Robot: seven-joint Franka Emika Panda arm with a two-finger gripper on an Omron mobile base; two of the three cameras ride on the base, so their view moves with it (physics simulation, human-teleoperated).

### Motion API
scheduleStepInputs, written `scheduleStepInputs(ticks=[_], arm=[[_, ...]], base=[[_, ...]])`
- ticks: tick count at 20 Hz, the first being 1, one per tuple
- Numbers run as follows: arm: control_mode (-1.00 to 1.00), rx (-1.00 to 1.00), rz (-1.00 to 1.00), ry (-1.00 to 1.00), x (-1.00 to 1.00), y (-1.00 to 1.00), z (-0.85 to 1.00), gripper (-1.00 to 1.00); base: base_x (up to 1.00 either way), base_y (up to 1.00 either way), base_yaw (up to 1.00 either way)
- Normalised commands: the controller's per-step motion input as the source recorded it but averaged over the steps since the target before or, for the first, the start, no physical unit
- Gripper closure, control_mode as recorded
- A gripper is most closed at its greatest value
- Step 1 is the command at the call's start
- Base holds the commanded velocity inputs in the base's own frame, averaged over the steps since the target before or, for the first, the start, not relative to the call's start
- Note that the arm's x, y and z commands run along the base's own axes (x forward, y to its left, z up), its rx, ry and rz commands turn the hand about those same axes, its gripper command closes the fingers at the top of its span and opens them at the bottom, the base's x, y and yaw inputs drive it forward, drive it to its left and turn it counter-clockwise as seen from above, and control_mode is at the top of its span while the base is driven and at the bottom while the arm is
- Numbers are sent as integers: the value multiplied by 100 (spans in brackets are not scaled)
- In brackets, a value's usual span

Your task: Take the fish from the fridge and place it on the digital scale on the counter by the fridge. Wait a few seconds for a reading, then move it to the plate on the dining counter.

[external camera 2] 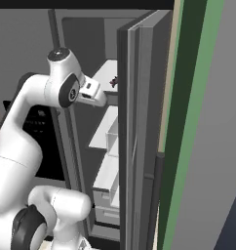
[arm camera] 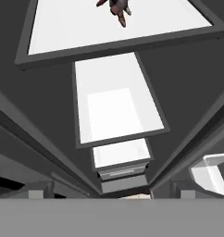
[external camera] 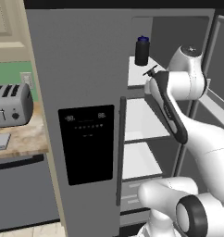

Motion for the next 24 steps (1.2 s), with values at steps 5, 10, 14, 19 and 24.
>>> scheduleStepInputs(ticks=[5, 10, 14, 19, 24], arm=[[-100, -2, 0, -3, 39, -7, 6, -100], [-100, 0, 0, -1, 21, -21, 31, -100], [-100, 0, 0, -7, 0, -24, 47, -100], [-100, 0, 0, -4, 12, -18, 23, -100], [-100, -3, 4, 0, 44, -7, 0, -100]], base=[[0, 0, 0], [0, 0, 0], [0, 0, 0], [0, 0, 0], [0, 0, 0]])
